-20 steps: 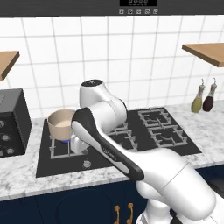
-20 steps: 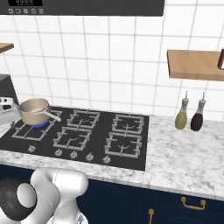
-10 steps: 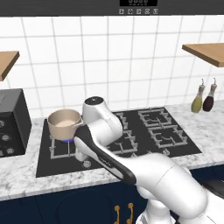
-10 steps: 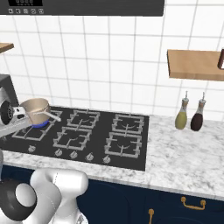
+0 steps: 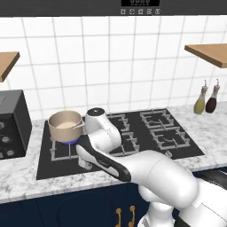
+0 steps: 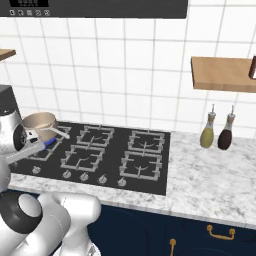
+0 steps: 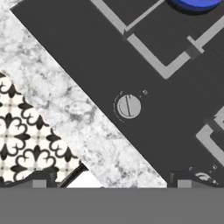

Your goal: Turn off the left burner of the stove.

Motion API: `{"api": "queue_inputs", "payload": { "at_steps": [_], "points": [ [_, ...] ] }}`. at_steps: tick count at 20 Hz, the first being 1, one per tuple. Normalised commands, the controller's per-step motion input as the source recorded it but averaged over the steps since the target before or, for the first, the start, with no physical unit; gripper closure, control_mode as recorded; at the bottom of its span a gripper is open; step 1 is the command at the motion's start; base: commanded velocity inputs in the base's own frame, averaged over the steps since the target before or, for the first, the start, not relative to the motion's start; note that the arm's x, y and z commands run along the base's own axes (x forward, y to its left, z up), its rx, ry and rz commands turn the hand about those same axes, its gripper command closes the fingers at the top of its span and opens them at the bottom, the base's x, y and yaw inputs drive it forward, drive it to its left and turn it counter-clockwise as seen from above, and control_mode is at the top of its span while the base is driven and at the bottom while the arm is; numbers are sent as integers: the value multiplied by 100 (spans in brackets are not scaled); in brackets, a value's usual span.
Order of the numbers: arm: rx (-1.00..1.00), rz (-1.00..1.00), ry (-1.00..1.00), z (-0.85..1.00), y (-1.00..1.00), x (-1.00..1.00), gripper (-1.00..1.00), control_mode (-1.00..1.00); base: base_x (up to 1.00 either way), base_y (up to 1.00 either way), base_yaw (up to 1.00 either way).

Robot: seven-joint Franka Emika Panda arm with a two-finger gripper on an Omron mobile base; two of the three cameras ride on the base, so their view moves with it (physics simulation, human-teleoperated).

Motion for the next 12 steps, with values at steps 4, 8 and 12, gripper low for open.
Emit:
{"api": "queue_inputs", "payload": {
  "at_steps": [4, 8, 12],
  "points": [
    [3, 0, -1, -47, 0, 0, -100, -100, 0, 0, 0],
    [1, 0, -5, -26, 0, 14, -100, -100, 0, 0, 0],
    [0, 0, -2, -25, 6, 29, -100, -100, 0, 0, 0]
  ]
}}
